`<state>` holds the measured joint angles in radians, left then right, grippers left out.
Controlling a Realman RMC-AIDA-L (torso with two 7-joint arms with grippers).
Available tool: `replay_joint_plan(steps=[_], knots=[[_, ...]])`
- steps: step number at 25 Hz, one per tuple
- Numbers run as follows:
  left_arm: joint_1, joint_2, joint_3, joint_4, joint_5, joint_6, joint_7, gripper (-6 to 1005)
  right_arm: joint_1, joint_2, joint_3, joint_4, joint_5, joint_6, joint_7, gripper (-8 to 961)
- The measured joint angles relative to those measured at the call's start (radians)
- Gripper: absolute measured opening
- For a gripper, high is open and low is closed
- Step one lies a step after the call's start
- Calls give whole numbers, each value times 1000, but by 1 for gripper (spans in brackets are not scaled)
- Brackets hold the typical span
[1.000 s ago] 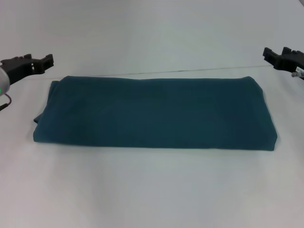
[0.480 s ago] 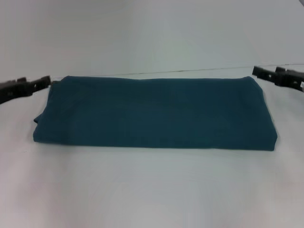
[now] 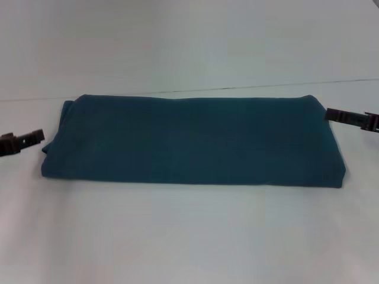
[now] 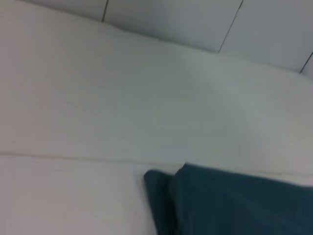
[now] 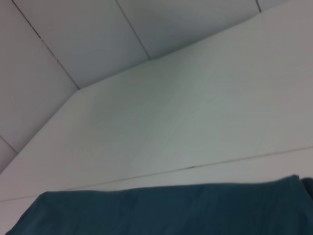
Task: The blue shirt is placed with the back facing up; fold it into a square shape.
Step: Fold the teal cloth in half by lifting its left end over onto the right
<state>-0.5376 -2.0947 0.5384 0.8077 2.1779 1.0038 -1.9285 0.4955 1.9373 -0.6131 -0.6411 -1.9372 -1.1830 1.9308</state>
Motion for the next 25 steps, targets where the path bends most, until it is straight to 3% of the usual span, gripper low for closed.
replay_joint_plan(steps=[9,25], knots=[[14,-3,8,-2,58,4,25,816,-14,-31,8,-20,-69,-111,114,944],[7,-22,92,-11,103,4,19,814,-2,-37,12,-22,-153,-162,165,945]])
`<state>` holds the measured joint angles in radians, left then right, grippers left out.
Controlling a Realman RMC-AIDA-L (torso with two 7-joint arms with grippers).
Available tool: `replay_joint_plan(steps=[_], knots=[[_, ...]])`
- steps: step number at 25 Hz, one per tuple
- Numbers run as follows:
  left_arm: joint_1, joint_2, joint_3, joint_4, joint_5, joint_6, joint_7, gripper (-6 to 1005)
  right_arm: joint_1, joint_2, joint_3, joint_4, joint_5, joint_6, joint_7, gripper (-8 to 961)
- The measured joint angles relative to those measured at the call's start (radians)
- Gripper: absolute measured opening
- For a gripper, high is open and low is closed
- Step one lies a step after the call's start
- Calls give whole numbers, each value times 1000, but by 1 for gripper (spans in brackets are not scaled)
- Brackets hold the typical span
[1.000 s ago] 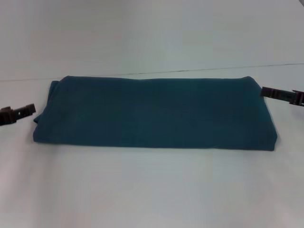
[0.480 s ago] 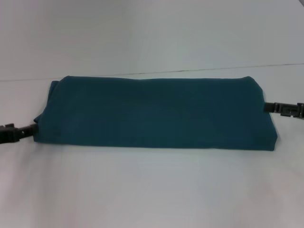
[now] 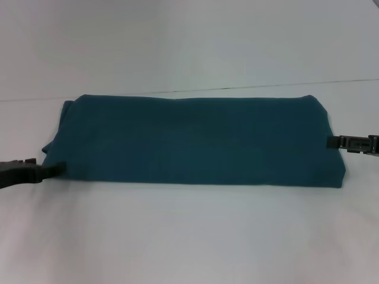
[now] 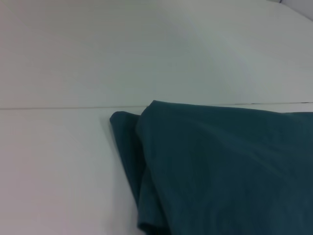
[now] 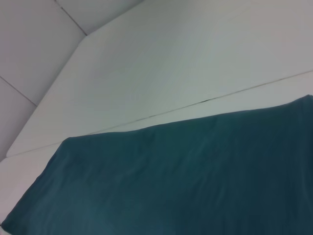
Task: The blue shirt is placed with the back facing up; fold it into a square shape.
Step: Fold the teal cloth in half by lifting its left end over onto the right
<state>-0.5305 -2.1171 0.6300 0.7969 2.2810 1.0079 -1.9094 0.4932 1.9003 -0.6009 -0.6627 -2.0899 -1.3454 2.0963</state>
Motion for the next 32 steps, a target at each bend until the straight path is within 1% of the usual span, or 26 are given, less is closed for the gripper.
replay_joint_plan(steps=[4,9,13,22,29,32], knots=[[-6,-5,4,0,0,-9,2,814,-4,0,2,0,-1,0,-5,945],[-13,-6,45,-17,0,-63,-1,813,-5,1,3,0,-1,2,-7,944],[-16,-8,53,-22,1,-90,-1,813,-5,2,4,0,-1,4,-7,944],[-20,-8,78,-24,13,-93,-2,812,-5,3,6,0,-1,6,-7,944],[-23,-12,79,-23,25,-93,-5,811,-5,3,6,0,0,6,-7,945],[-23,-13,79,-20,25,-96,-3,749,-6,3,6,0,0,7,-7,945]])
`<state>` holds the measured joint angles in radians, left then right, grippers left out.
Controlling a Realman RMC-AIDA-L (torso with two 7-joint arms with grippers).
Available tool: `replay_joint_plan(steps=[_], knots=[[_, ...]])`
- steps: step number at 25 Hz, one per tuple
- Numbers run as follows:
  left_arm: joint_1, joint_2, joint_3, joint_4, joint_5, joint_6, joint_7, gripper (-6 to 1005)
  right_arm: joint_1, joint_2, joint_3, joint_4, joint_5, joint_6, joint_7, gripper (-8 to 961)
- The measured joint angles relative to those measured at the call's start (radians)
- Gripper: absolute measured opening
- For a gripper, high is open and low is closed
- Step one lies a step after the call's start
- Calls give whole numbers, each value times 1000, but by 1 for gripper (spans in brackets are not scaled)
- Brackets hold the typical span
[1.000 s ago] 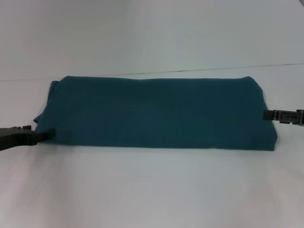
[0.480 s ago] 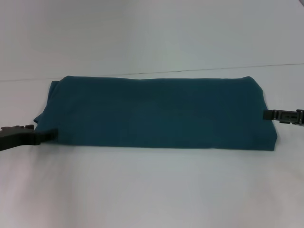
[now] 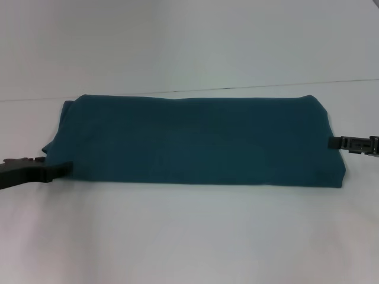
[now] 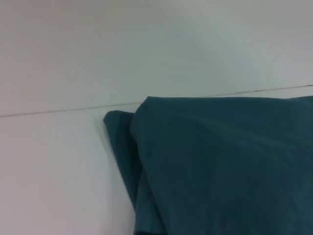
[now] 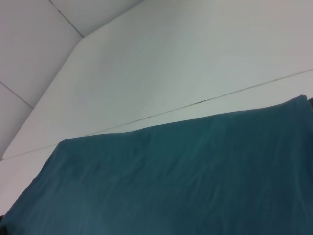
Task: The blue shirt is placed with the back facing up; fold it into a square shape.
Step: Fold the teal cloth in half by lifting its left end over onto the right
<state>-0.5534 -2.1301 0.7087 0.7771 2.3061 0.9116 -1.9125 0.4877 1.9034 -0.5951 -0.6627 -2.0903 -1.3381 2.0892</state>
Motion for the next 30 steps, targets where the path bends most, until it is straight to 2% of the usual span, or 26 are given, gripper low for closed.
replay_joint_plan(steps=[5,10,21,27,30], knots=[[3,-2,0,2,1,-12,2,645,-1,0,1,0,-1,0,0,944],[4,-2,0,3,1,-12,1,414,-6,0,1,0,-1,3,-1,944],[1,-2,0,5,1,-12,-1,214,-11,1,2,10,-75,30,8,945],[-1,-2,12,6,1,-9,-3,-2,-15,6,-2,12,-89,48,8,943],[-2,-2,12,5,1,-9,-4,0,-16,12,-8,13,-90,66,9,942]])
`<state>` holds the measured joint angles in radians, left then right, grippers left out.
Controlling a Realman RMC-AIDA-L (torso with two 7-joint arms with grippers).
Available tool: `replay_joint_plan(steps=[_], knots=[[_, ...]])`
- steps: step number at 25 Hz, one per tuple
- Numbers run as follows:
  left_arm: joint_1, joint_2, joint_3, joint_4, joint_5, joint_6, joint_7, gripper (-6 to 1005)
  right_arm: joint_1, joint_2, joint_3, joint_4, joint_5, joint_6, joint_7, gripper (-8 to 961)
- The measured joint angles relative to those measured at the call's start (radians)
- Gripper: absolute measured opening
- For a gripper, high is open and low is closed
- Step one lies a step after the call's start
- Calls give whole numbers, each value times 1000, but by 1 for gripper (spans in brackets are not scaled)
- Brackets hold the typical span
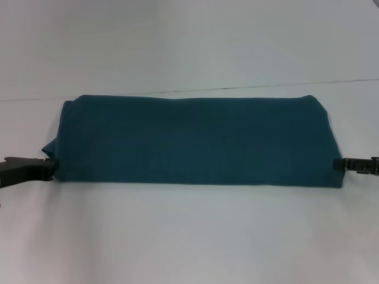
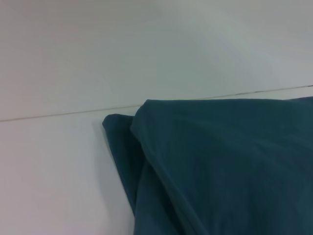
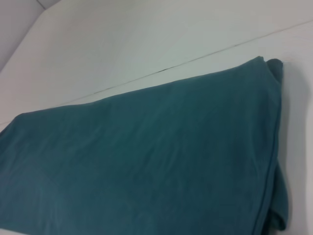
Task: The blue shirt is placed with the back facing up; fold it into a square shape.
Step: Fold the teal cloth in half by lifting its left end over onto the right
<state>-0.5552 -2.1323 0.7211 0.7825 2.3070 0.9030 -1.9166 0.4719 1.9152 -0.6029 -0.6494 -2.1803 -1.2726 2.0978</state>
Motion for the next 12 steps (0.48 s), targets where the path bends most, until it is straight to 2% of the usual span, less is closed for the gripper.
replay_joint_plan(steps=[12], knots=[[-2,0,0,0,0,1,-1,1,26,39,-4,15,-23,84,-9,922]])
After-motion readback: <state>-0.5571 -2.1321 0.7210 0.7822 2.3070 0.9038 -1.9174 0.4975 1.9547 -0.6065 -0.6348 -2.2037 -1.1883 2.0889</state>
